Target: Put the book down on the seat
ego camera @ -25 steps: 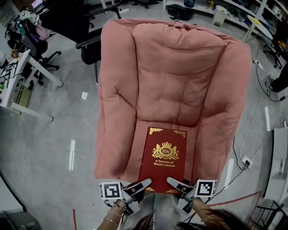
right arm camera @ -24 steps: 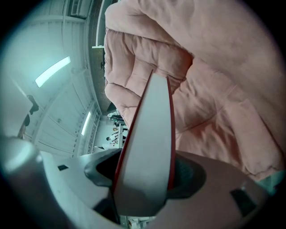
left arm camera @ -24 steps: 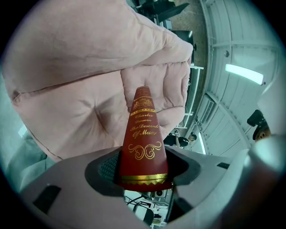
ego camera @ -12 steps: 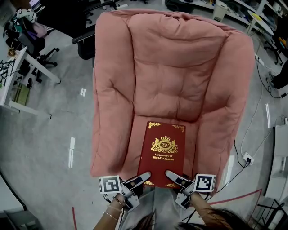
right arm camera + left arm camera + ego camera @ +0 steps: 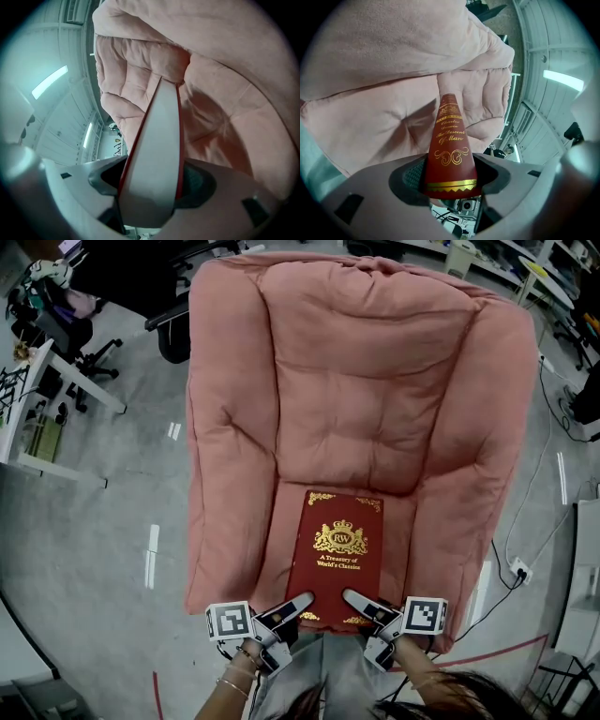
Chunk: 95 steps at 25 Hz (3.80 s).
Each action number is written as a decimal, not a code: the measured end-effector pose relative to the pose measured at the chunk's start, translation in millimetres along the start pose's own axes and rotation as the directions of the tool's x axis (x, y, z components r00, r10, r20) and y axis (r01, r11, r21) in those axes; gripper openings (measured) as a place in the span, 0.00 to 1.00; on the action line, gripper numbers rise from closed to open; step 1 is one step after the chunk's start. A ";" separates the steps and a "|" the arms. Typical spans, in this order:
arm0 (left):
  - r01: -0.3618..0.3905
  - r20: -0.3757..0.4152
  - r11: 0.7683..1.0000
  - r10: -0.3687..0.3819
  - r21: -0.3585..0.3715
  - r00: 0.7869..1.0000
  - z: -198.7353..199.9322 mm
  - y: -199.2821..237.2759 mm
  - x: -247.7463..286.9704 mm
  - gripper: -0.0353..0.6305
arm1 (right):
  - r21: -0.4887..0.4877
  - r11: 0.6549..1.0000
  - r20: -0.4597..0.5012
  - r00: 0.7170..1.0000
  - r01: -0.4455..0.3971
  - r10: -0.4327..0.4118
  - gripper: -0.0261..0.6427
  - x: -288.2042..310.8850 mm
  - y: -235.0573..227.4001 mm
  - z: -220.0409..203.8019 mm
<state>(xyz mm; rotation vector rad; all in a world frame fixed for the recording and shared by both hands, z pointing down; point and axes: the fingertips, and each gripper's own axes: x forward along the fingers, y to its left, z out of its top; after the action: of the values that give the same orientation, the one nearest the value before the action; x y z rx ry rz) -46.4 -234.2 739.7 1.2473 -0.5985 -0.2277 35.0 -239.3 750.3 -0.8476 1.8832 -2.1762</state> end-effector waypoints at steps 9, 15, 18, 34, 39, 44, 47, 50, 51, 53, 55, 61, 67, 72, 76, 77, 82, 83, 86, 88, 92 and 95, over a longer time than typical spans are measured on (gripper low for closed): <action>-0.020 0.019 1.000 0.020 -0.015 1.000 7.4 13.6 12.3 0.43 | 0.017 1.000 -0.020 1.000 0.016 -0.016 0.49 5.7 -14.9 10.9; -0.044 0.026 0.999 0.044 -0.005 0.999 12.7 21.6 17.3 0.43 | 0.011 1.000 -0.032 0.999 0.028 -0.027 0.49 9.0 -21.0 17.3; -0.040 0.029 0.999 0.041 -0.014 0.999 12.6 23.1 20.2 0.43 | 0.003 0.999 -0.042 0.998 0.040 -0.040 0.50 9.6 -24.6 19.1; -0.170 -0.010 0.981 0.171 0.092 0.985 9.7 52.8 24.4 0.47 | -0.079 0.983 -0.051 0.984 0.167 -0.171 0.55 8.5 -53.6 16.0; -0.203 -0.012 0.971 0.206 0.126 0.978 9.5 58.2 25.5 0.48 | -0.102 0.972 -0.051 0.975 0.211 -0.217 0.57 8.6 -60.9 15.4; -0.251 -0.012 0.955 0.256 0.157 0.967 9.9 66.7 25.5 0.52 | -0.122 0.964 -0.058 0.968 0.237 -0.245 0.57 10.0 -66.1 13.6; -0.280 -0.012 0.944 0.287 0.176 0.958 10.4 71.1 24.5 0.54 | -0.138 0.956 -0.062 0.961 0.260 -0.270 0.57 10.4 -69.2 12.6; -0.309 -0.011 0.932 0.316 0.190 0.949 11.8 75.6 24.1 0.55 | -0.165 0.942 -0.063 0.950 0.293 -0.306 0.58 10.8 -74.1 12.9; -0.318 -0.012 0.928 0.326 0.196 0.945 12.1 76.8 24.0 0.55 | -0.173 0.938 -0.063 0.947 0.302 -0.316 0.58 10.9 -75.7 12.8; -0.330 -0.012 0.921 0.340 0.208 0.940 12.0 78.5 24.2 0.56 | -0.179 0.934 -0.065 0.943 0.310 -0.325 0.58 10.7 -78.2 12.7; -0.336 -0.012 0.919 0.345 0.207 0.938 11.8 79.9 24.6 0.56 | -0.179 0.934 -0.067 0.943 0.310 -0.326 0.58 10.6 -79.7 12.9; -0.377 0.001 0.902 0.385 0.213 0.923 12.9 85.2 21.9 0.58 | -0.184 0.927 -0.071 0.936 0.326 -0.344 0.58 11.3 -82.3 12.8; -0.428 0.016 0.876 0.435 0.222 0.900 12.0 93.1 16.3 0.59 | -0.172 0.917 -0.065 0.925 0.359 -0.375 0.58 11.6 -88.6 13.6; -0.432 0.004 0.878 0.441 0.205 0.898 6.1 100.7 13.0 0.59 | -0.158 0.914 -0.060 0.921 0.373 -0.386 0.58 8.6 -95.0 16.2; -0.441 0.004 0.876 0.449 0.197 0.894 3.8 105.3 7.0 0.59 | -0.163 0.910 -0.062 0.917 0.381 -0.395 0.58 6.2 -96.4 12.4; -0.440 0.006 0.878 0.447 0.190 0.895 3.5 106.0 6.3 0.59 | -0.162 0.909 -0.061 0.915 0.384 -0.398 0.58 5.1 -97.3 12.0; -0.439 0.000 0.879 0.447 0.186 0.894 2.5 106.2 3.5 0.59 | -0.149 0.909 -0.057 0.914 0.389 -0.401 0.58 1.9 -98.1 10.0; -0.441 -0.002 0.878 0.449 0.188 0.894 3.1 105.9 2.6 0.59 | -0.147 0.908 -0.055 0.914 0.392 -0.403 0.58 2.0 -97.8 10.3; -0.447 -0.010 0.875 0.457 0.184 0.890 4.8 104.4 -1.3 0.59 | -0.137 0.907 -0.047 0.912 0.399 -0.408 0.58 2.5 -96.4 11.8; -0.456 -0.019 0.870 0.468 0.187 0.884 1.8 103.5 -6.0 0.59 | -0.127 0.908 -0.041 0.913 0.399 -0.406 0.58 0.7 -94.4 9.9; -0.459 -0.020 0.869 0.470 0.186 0.882 -3.9 101.9 -15.3 0.59 | -0.114 0.906 -0.025 0.910 0.408 -0.414 0.58 -5.0 -92.4 4.4; -0.446 -0.026 0.880 0.456 0.163 0.890 -4.9 100.9 -18.6 0.59 | -0.093 0.902 -0.006 0.906 0.422 -0.424 0.58 -9.0 -91.7 3.5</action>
<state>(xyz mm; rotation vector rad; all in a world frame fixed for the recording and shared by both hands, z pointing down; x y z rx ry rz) -74.9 -189.1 827.4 1.2194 -0.8456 0.2549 67.2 -219.3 834.4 -1.3665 1.9691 -2.3539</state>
